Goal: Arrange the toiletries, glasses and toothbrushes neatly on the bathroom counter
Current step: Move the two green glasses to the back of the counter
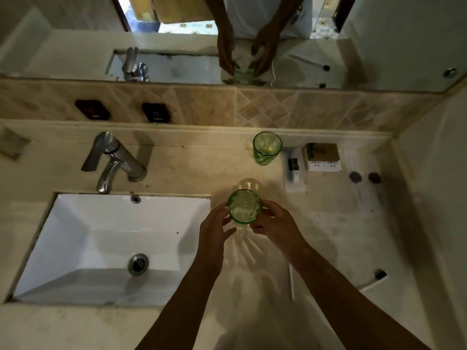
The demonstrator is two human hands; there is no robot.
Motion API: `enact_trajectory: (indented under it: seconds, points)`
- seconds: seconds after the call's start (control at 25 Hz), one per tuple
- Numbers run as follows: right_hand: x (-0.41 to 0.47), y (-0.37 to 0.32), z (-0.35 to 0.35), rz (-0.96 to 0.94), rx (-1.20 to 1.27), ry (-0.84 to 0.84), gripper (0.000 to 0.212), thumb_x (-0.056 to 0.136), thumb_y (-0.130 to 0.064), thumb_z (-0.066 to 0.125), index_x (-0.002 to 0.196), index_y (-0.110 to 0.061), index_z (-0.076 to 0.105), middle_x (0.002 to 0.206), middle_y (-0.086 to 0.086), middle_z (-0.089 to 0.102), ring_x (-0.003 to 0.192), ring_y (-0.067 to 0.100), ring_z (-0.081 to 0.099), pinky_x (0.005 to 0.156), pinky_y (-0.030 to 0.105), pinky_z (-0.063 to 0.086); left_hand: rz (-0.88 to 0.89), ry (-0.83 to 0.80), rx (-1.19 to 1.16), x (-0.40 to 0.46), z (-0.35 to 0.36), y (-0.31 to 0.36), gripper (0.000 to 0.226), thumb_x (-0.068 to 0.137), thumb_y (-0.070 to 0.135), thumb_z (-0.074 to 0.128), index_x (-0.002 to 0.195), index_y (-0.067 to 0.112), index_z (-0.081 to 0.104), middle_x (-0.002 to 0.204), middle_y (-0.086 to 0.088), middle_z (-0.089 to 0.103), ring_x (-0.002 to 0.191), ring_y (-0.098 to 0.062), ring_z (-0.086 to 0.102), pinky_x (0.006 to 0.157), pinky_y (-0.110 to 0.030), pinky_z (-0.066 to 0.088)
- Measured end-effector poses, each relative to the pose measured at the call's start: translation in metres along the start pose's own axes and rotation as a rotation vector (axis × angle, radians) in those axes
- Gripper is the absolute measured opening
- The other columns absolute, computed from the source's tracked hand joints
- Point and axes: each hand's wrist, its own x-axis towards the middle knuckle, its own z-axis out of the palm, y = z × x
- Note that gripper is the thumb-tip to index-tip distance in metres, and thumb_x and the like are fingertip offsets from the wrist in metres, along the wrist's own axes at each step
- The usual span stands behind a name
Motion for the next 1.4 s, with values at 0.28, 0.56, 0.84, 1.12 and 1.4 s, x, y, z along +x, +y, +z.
enact_trajectory:
  seconds: [0.28, 0.56, 0.84, 1.12, 1.4]
  points:
    - [0.014, -0.005, 0.021, 0.024, -0.006, -0.042, 0.042, 0.072, -0.024, 0.072, 0.113, -0.027, 0.066, 0.106, 0.008, 0.072, 0.087, 0.034, 0.074, 0.085, 0.053, 0.060, -0.012, 0.036, -0.031, 0.012, -0.011, 0.011, 0.022, 0.101, 0.015, 0.050, 0.111, 0.021, 0.070, 0.102, 0.007, 0.076, 0.106, -0.020, 0.068, 0.089, -0.041, 0.057]
    - [0.028, -0.009, 0.028, 0.030, 0.003, -0.064, 0.055, 0.058, -0.035, 0.071, 0.112, -0.037, 0.065, 0.112, -0.001, 0.070, 0.090, 0.025, 0.075, 0.085, 0.053, 0.060, -0.026, 0.026, -0.042, 0.028, -0.013, 0.010, 0.026, 0.103, 0.016, 0.048, 0.119, 0.015, 0.068, 0.110, 0.001, 0.075, 0.109, -0.019, 0.068, 0.093, -0.038, 0.057]
    - [0.040, -0.026, 0.038, 0.016, 0.161, -0.043, 0.062, 0.061, -0.025, 0.078, 0.121, -0.026, 0.060, 0.119, 0.010, 0.067, 0.096, 0.036, 0.072, 0.089, 0.057, 0.057, -0.010, 0.026, -0.106, 0.050, -0.017, 0.014, 0.020, 0.101, 0.004, 0.046, 0.112, 0.007, 0.063, 0.116, -0.010, 0.069, 0.117, -0.028, 0.064, 0.100, -0.045, 0.053]
    - [0.068, -0.042, 0.055, 0.046, 0.381, -0.044, 0.056, 0.061, -0.022, 0.075, 0.114, -0.018, 0.060, 0.122, 0.018, 0.062, 0.107, 0.038, 0.069, 0.097, 0.053, 0.054, -0.012, 0.090, -0.129, 0.086, -0.012, 0.034, 0.024, 0.100, 0.007, 0.050, 0.114, 0.011, 0.069, 0.125, -0.010, 0.067, 0.121, -0.023, 0.061, 0.098, -0.045, 0.054]
    - [0.107, -0.071, 0.062, 0.029, 0.471, -0.074, 0.039, 0.091, 0.004, 0.054, 0.128, -0.006, 0.053, 0.092, 0.013, 0.067, 0.094, 0.028, 0.066, 0.096, 0.044, 0.055, -0.017, 0.103, -0.201, 0.128, 0.004, 0.054, 0.031, 0.101, 0.015, 0.047, 0.124, 0.009, 0.066, 0.123, -0.013, 0.069, 0.117, -0.029, 0.064, 0.098, -0.050, 0.053]
